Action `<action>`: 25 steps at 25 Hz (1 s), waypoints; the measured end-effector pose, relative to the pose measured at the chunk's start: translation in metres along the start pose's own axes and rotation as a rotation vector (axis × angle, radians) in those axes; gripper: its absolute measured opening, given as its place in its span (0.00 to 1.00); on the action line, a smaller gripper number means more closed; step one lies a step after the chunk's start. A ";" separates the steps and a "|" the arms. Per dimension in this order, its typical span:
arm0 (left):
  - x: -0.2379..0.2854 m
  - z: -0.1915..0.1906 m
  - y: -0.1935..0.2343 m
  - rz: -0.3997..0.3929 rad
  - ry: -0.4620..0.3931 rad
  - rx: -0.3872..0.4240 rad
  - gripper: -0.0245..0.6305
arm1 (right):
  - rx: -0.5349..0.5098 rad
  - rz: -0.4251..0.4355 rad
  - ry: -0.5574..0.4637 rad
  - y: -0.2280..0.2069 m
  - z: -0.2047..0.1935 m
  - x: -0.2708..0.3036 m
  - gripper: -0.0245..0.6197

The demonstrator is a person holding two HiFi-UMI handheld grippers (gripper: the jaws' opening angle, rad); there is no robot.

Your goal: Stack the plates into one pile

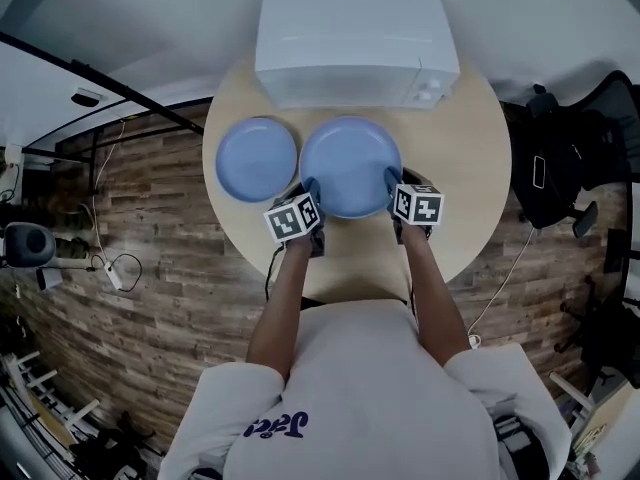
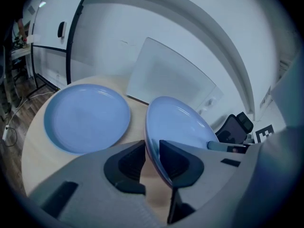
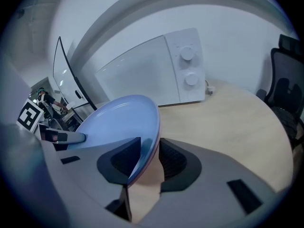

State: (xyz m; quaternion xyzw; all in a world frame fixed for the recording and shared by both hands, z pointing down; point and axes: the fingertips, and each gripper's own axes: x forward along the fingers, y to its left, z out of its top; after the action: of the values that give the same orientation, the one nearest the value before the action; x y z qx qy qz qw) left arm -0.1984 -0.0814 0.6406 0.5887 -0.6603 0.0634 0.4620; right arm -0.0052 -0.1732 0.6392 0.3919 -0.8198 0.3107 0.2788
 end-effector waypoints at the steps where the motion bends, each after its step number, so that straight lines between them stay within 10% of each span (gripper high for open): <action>1: -0.005 0.005 0.010 0.010 -0.011 -0.002 0.19 | -0.013 0.012 0.004 0.011 0.002 0.005 0.23; 25: -0.063 0.060 0.205 0.245 -0.148 -0.072 0.19 | -0.191 0.154 0.102 0.202 0.024 0.129 0.23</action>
State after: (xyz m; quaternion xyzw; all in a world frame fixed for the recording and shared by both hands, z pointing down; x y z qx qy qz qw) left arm -0.4094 -0.0122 0.6582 0.4899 -0.7612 0.0521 0.4217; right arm -0.2444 -0.1504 0.6558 0.2831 -0.8581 0.2715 0.3314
